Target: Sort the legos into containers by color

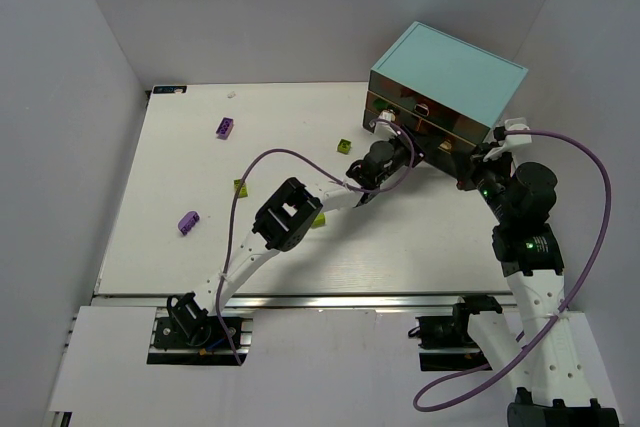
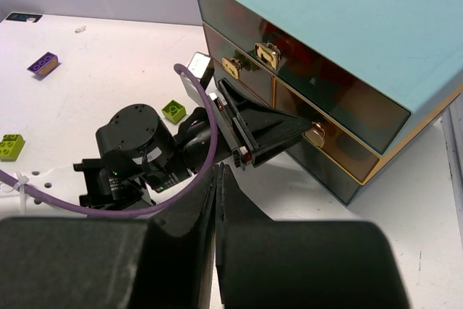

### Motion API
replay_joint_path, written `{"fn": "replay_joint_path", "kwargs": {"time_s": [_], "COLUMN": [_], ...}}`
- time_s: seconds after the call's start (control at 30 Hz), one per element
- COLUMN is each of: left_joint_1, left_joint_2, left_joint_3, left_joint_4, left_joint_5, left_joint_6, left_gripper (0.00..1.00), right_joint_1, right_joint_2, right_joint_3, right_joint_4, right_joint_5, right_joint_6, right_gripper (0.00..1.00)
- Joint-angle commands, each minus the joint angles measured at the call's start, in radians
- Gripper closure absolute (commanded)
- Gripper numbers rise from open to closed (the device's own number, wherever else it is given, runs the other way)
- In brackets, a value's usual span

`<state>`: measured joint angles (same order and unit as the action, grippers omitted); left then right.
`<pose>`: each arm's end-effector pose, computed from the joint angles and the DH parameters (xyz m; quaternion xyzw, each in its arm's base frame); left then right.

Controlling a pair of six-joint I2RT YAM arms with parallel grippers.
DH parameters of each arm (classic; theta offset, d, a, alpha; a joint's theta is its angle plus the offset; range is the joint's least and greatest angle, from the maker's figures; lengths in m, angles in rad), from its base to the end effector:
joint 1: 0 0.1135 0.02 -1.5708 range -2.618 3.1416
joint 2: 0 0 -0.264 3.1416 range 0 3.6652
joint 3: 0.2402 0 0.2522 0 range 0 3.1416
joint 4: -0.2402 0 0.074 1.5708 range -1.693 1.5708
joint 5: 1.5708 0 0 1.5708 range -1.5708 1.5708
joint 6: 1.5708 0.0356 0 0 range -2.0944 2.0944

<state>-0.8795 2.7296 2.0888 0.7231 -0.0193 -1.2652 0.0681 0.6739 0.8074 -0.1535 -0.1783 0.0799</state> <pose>0.3852 -0.4644 0.1299 -0.1368 0.6635 -0.6429 0.3574 0.1567 0.0170 0.3681 -0.0581 0.7117 0.1150 0.6906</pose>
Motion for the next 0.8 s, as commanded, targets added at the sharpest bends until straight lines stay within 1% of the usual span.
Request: {"fn": "replay_joint_path", "kwargs": {"time_s": [0.0,0.13,0.17,0.23,0.27,0.47,0.57,0.7,0.77], "left_joint_1": [-0.001,-0.001,-0.001,-0.001,-0.001,-0.001,-0.010,-0.010,-0.010], "left_joint_2": [-0.015,-0.016,-0.018,-0.013,-0.011,-0.010,-0.010,-0.018,-0.031], "left_joint_3": [0.060,0.063,0.063,0.085,0.097,0.109,0.114,0.103,0.082], "left_joint_4": [-0.033,-0.060,-0.068,-0.091,-0.121,-0.149,-0.146,-0.131,-0.110], "left_joint_5": [-0.022,-0.044,-0.047,-0.053,-0.053,-0.059,-0.056,-0.042,-0.039], "left_joint_6": [-0.002,-0.013,-0.016,-0.017,-0.019,-0.019,-0.020,-0.022,-0.022], "left_gripper": [0.33,0.34,0.37,0.39,0.42,0.47,0.52,0.62,0.64], "right_joint_1": [0.007,0.007,0.007,0.009,0.007,0.012,0.009,0.012,0.010], "right_joint_2": [-0.014,-0.017,-0.017,-0.017,-0.019,-0.020,-0.022,-0.023,-0.023], "right_joint_3": [0.003,0.001,-0.002,-0.002,-0.002,-0.005,-0.007,-0.008,-0.008], "right_joint_4": [0.055,0.057,0.057,0.060,0.058,0.060,0.060,0.063,0.066], "right_joint_5": [0.016,0.020,0.022,0.025,0.025,0.030,0.034,0.036,0.039], "right_joint_6": [0.011,0.011,0.011,0.011,0.011,0.011,0.009,0.009,0.008], "right_gripper": [1.00,1.00,1.00,1.00,1.00,1.00,1.00,1.00,1.00]}}
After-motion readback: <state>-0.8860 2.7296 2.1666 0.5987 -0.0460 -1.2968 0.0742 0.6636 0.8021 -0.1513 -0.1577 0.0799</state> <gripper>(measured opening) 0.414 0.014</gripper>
